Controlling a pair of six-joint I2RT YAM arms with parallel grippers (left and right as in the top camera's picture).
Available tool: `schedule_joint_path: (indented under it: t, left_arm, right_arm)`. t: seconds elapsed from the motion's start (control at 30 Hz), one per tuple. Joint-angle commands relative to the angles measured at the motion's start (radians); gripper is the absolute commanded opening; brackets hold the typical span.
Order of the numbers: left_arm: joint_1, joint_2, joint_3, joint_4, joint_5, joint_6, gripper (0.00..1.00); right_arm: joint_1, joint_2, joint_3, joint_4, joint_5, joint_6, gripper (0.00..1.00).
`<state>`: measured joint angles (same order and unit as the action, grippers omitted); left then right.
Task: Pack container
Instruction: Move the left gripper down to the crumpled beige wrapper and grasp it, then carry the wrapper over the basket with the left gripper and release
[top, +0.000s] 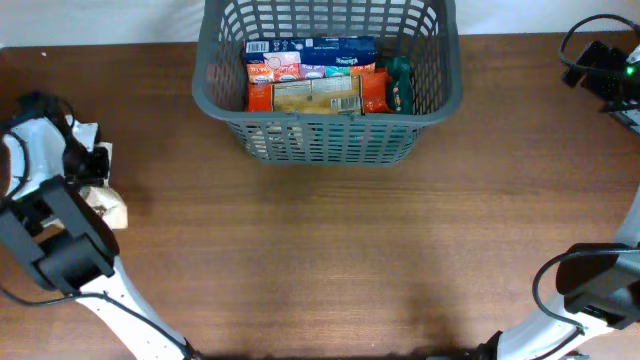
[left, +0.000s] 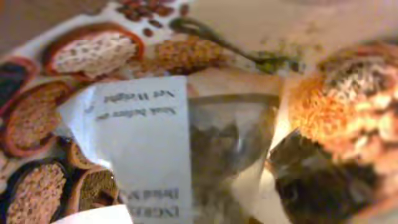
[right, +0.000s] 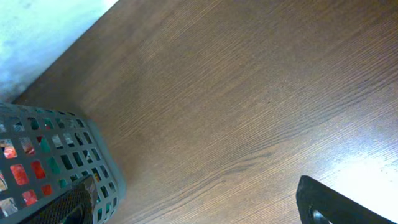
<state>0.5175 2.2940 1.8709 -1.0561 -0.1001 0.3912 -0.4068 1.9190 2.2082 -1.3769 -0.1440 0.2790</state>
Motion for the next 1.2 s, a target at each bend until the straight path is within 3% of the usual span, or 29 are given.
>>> schedule_joint_path:
  t: [0.0,0.1,0.27,0.4,0.53,0.67,0.77,0.97,1.17]
  left_arm:
    - [0.006,0.066,0.025,-0.073,0.05,-0.058,0.02]
    - [-0.007,0.058,0.192,-0.204,0.107,-0.058,0.02]
    - [-0.09,0.033,0.714,-0.43,0.105,-0.058,0.02]
    - [-0.196,-0.006,1.047,-0.437,0.105,-0.043,0.02]
    - [-0.383,-0.061,1.266,-0.345,0.105,0.114,0.02]
    - [-0.672,-0.093,1.248,-0.298,0.104,0.378,0.02]
    - [-0.782,-0.092,1.158,-0.299,0.1,0.461,0.02]
    - [-0.888,-0.088,0.864,-0.236,0.102,0.645,0.02]
    - [-0.935,-0.088,0.509,-0.026,0.105,0.752,0.02]
  right_arm:
    - [0.002,0.005,0.001,0.003,-0.003,-0.01,0.99]
    - [0.002,0.005,0.001,0.003,-0.002,-0.01,0.99]
    - [0.002,0.005,0.001,0.003,-0.002,-0.01,0.99]
    - [0.002,0.005,0.001,0.003,-0.003,-0.01,0.99]
    - [0.002,0.005,0.001,0.003,-0.003,-0.01,0.99]
    - [0.002,0.005,0.001,0.003,-0.002,-0.01,0.99]
    - [0.002,0.005,0.001,0.003,-0.002,-0.01,0.99]
    - [0.002,0.005,0.001,0.003,-0.003,-0.01,0.99]
    - [0.002,0.005,0.001,0.003,-0.002,-0.01,0.99]
